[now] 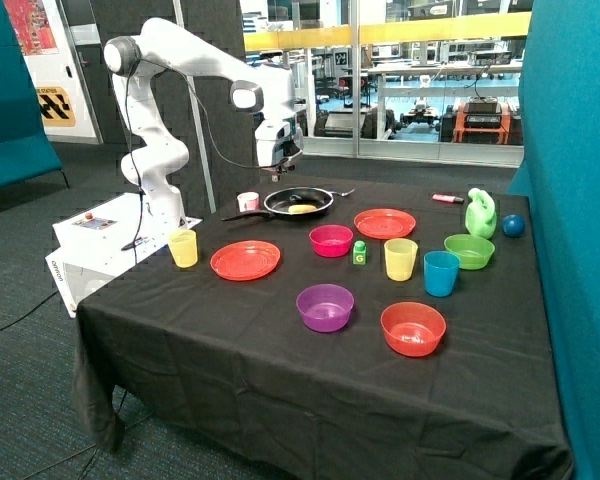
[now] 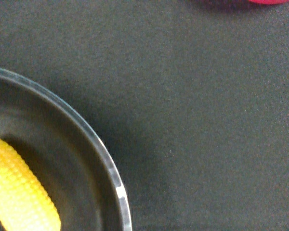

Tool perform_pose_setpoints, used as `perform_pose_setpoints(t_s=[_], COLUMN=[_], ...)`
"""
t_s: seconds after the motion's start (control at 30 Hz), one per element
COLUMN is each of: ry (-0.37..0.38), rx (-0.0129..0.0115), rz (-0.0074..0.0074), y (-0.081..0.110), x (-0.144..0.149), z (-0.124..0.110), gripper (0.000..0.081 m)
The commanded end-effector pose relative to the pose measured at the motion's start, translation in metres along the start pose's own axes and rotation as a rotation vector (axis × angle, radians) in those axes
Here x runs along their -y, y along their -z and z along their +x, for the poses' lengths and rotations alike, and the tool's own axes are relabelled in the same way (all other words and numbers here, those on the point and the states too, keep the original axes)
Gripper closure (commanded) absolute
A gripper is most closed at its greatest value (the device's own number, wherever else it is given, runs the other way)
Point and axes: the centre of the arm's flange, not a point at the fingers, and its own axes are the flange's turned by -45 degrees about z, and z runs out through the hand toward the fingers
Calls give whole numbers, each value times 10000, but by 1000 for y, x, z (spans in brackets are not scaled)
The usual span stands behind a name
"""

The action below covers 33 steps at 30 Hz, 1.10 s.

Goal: Serve the vegetables in different plates

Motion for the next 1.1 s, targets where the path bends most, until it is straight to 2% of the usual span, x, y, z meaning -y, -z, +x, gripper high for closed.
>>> perform_pose_setpoints(t_s=[0.0,0.03,0.1,0.13,0.17,0.23,0.67,1.07], ry=[-1649,-1159,-949,-814,-735,-603,638,2454], rx=[149,151,152,152,152,153,157,162], rz=[-78,-74,-72,-71,-71,-70,-60,-46], y=[2,1,0,0,-1,-2,-24,-41], x=[1,7,12,14,17,22,63,115], z=[3,3,4,5,5,6,-3,-18], gripper=[0,0,20,229,335,415,411,388])
